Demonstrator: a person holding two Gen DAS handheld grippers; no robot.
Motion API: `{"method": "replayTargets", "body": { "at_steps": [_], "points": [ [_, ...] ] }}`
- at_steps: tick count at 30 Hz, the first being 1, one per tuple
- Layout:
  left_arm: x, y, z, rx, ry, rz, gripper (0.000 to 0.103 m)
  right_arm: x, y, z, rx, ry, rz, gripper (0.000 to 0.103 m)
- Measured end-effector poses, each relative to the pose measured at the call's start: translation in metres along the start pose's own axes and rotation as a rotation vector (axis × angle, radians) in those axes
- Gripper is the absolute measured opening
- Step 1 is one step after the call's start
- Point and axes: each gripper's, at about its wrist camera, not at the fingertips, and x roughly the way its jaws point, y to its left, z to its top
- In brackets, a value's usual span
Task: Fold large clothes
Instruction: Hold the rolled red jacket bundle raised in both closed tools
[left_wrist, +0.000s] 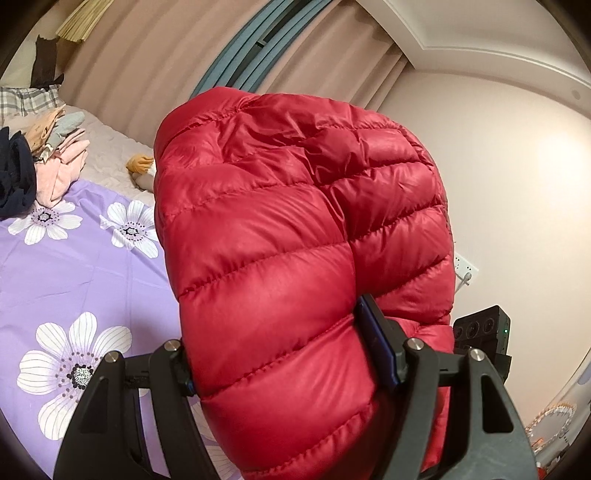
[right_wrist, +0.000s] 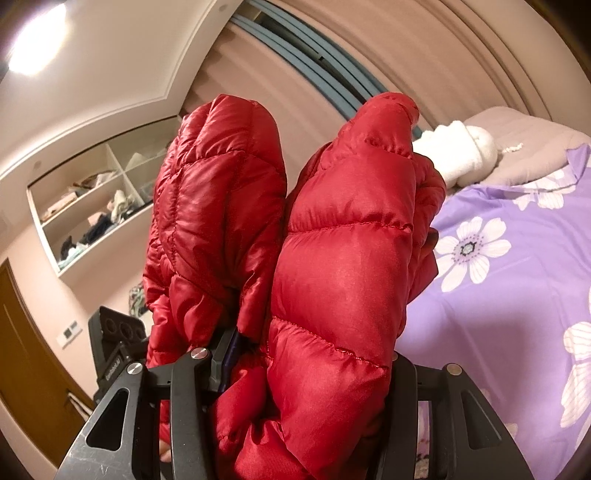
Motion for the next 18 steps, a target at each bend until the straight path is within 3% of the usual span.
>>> {"method": "replayTargets", "body": {
  "at_steps": [8,18],
  "points": [
    [-0.015,-0.008,0.003,0.000,-0.054,0.010,0.070,-0.012,0.010,0.003,-0.021,-0.001,0.011,0.050],
    [-0.024,-0.005,0.006,-0.027,-0.067,0.008,0.070,-0.014,0.020,0.001,-0.039,0.007,-0.003,0.050]
  ]
}}
